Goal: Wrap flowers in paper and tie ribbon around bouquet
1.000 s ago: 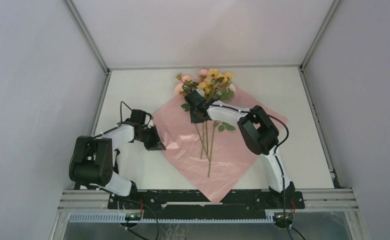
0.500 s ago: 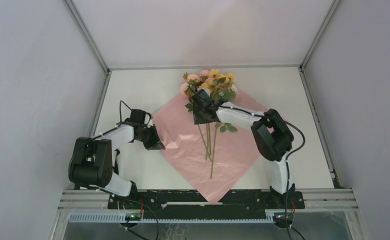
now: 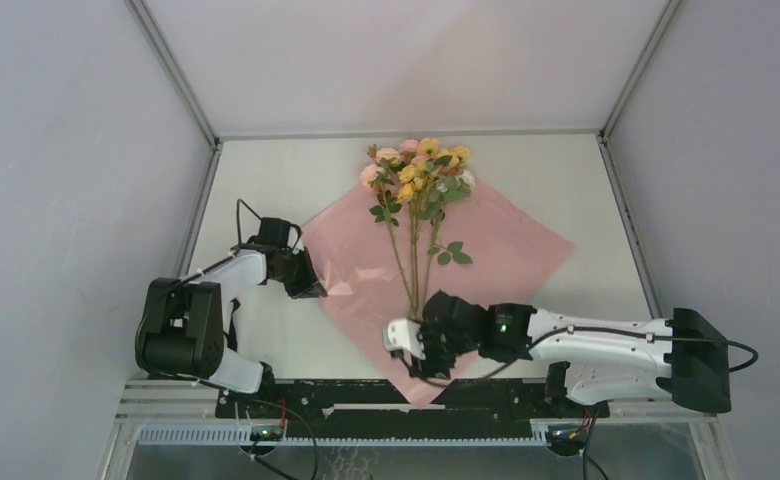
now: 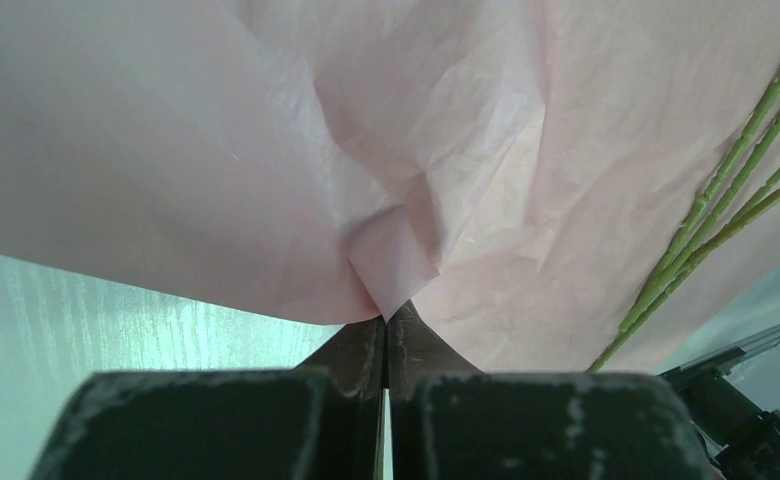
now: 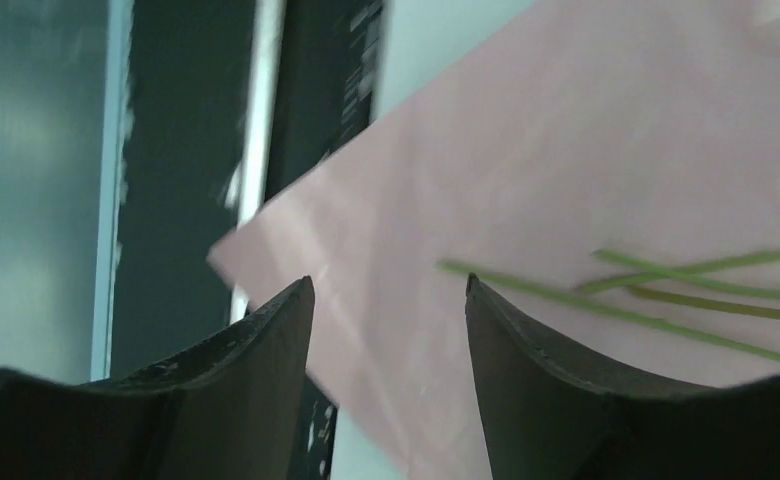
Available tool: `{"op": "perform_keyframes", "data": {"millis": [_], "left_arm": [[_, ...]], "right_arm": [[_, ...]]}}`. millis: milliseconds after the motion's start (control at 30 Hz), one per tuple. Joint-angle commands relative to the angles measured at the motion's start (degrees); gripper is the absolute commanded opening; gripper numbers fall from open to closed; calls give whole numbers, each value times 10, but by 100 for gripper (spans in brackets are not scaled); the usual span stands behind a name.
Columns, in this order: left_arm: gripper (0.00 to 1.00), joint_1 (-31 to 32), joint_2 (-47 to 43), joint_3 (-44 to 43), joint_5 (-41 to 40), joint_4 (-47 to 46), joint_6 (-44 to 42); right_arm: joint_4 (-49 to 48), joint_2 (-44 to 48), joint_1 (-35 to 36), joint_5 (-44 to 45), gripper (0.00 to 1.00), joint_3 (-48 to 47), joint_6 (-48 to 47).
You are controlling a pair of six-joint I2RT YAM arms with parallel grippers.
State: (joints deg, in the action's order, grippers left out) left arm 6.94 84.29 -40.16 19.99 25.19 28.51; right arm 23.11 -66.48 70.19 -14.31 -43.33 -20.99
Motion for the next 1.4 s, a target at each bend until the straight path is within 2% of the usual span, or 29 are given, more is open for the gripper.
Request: {"op": "perform_keyframes", "data": {"millis": [0,100,233,567,733,833,967,1100,1267,1300,1367], "left_arm": [[0,-7,-25,-2,-17,2,-6],[0,-8,-24,-1,-17,1,-5],[0,-9,-22,-1,-19,1,-6],[0,-9,-27,2,-30,1,-9],[0,-10,-27,3,-32,0,-8],[0,-10,-25,3,-34,0,-8],[0,-11,-26,3,-39,0,-9],[0,-12,-24,4,-41,0,-8],[0,-13,-25,3,-47,0,-10],[3,-14,-27,1,-46,0,-9],[19,-15,-33,-5,-41,3,-11]], "right_arm": [[17,33,51,-47,65,50,-182],[45,25,83,-23,63,54,-186],[20,8,116,2,62,76,-186],[-43,-64,131,-7,61,84,-191],[-70,-85,133,15,56,84,-188],[-72,-95,133,8,49,84,-194],[-66,-89,133,1,18,84,-195],[-54,-71,127,-9,0,84,-190],[-50,-46,94,-28,0,84,-166],[-54,-40,86,-34,0,84,-161],[-63,-28,64,-49,0,84,-150]]}}
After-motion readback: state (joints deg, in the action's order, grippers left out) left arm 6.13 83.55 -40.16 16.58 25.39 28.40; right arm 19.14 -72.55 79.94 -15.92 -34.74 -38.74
